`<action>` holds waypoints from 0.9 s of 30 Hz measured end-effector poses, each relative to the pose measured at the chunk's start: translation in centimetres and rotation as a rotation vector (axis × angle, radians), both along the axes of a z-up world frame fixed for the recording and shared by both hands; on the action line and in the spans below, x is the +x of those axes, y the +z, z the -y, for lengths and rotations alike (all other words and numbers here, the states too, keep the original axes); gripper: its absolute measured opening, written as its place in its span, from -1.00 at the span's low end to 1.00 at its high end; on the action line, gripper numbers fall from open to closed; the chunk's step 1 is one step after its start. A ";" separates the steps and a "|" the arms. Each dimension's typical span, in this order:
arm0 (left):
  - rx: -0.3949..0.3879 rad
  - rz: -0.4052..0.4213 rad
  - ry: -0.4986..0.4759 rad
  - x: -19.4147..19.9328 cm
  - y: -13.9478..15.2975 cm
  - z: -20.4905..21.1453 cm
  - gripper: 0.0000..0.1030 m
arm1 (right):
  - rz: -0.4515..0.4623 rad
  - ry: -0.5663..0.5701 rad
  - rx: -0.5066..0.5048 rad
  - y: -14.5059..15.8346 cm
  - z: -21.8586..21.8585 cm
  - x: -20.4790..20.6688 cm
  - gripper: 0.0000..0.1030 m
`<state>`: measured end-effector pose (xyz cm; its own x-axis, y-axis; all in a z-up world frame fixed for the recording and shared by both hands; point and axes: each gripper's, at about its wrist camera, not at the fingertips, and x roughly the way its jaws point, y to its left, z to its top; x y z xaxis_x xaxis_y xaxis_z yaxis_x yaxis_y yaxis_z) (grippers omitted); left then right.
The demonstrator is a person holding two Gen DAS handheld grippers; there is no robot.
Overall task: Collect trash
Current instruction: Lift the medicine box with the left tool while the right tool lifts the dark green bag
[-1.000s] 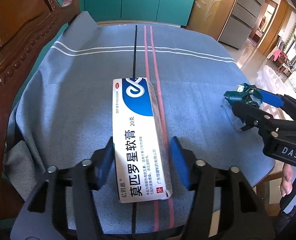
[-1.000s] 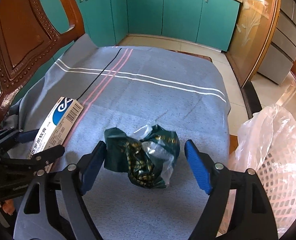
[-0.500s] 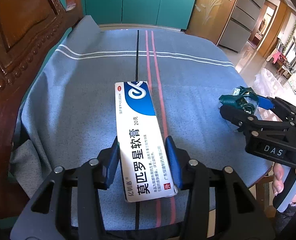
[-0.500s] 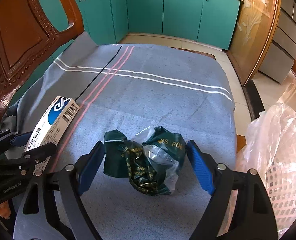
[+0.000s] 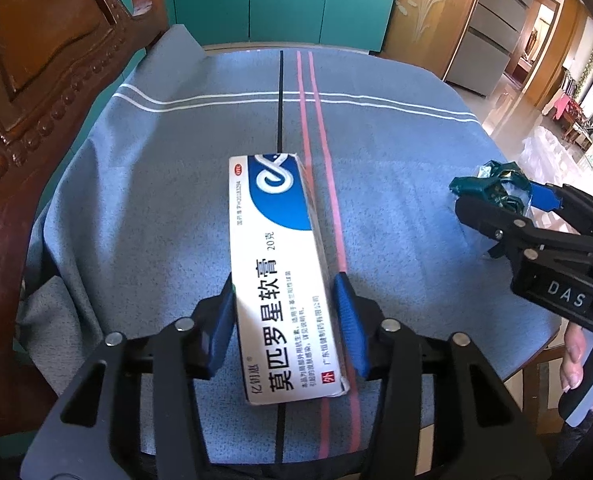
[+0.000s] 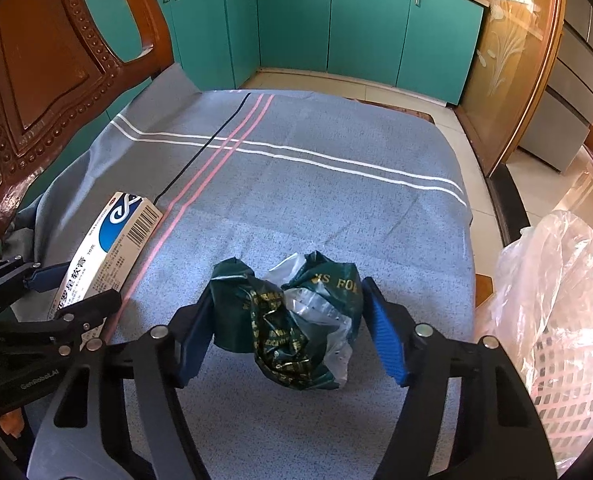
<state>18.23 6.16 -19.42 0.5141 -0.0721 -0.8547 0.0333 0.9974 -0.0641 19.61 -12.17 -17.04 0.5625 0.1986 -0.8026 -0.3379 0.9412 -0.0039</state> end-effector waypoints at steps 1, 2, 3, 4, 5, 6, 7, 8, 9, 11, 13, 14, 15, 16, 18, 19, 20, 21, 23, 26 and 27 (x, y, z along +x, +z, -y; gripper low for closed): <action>-0.005 0.004 0.000 -0.1 0.1 0.0 -0.12 | 0.000 -0.001 0.005 0.1 0.1 0.0 0.31; -0.007 0.007 0.004 -0.1 0.1 -0.1 -0.13 | 0.000 -0.003 0.009 0.1 0.2 -0.1 0.30; -0.001 0.014 0.012 -0.1 0.3 -0.2 -0.13 | 0.001 -0.005 0.014 0.2 0.2 -0.1 0.29; 0.004 0.024 0.017 -0.2 0.4 -0.2 -0.13 | 0.006 -0.007 0.017 0.4 0.3 -0.2 0.29; 0.006 0.037 0.020 -0.4 0.7 -0.2 -0.13 | 0.011 -0.009 0.017 0.5 0.3 -0.3 0.29; 0.004 0.051 0.019 -0.5 1.1 -0.3 -0.13 | 0.018 -0.010 0.018 0.7 0.5 -0.4 0.29; 0.004 0.068 0.017 -0.7 1.5 -0.3 -0.13 | 0.027 -0.011 0.019 1.0 0.6 -0.5 0.29; 0.013 0.085 0.017 -0.9 1.9 -0.2 -0.13 | 0.036 -0.014 0.020 1.3 0.7 -0.7 0.29; 0.021 0.095 0.018 -1.0 2.2 -0.1 -0.13 | 0.045 -0.016 0.022 1.7 0.8 -0.8 0.29; 0.039 0.119 0.017 -1.4 2.9 0.2 -0.13 | 0.056 -0.017 0.022 2.1 0.9 -0.9 0.29; 0.044 0.125 0.016 -1.5 3.2 0.3 -0.13 | 0.061 -0.023 0.005 2.0 1.0 -0.9 0.29; 0.047 0.127 0.015 -1.6 3.3 0.3 -0.13 | 0.059 -0.026 -0.001 1.9 1.0 -0.9 0.29; 0.049 0.127 0.014 -1.7 3.4 0.4 -0.13 | 0.054 -0.027 -0.004 1.7 1.0 -0.9 0.29; 0.052 0.127 0.013 -1.8 3.4 0.5 -0.13 | 0.044 -0.026 -0.003 1.5 1.0 -0.9 0.29; 0.058 0.125 0.017 -1.9 3.4 0.5 -0.13 | 0.033 -0.026 -0.007 1.1 1.1 -1.0 0.29; 0.059 0.127 0.020 -2.0 3.5 0.4 -0.13 | 0.032 -0.026 -0.006 1.0 1.2 -1.2 0.29; 0.061 0.130 0.024 -2.2 3.6 0.4 -0.13 | 0.034 -0.027 -0.002 1.0 1.3 -1.3 0.29; 0.062 0.135 0.029 -2.3 3.8 0.4 -0.13 | 0.038 -0.027 0.004 1.2 1.4 -1.4 0.29; 0.063 0.154 0.039 -2.7 4.5 0.3 -0.13 | 0.055 -0.033 0.019 1.9 1.8 -1.7 0.29; 0.072 0.201 0.059 -3.7 6.3 0.3 -0.13 | 0.096 -0.044 0.049 3.6 2.7 -2.2 0.29; 0.077 0.222 0.065 -4.1 7.0 0.4 -0.13 | 0.112 -0.047 0.060 4.3 3.1 -2.5 0.29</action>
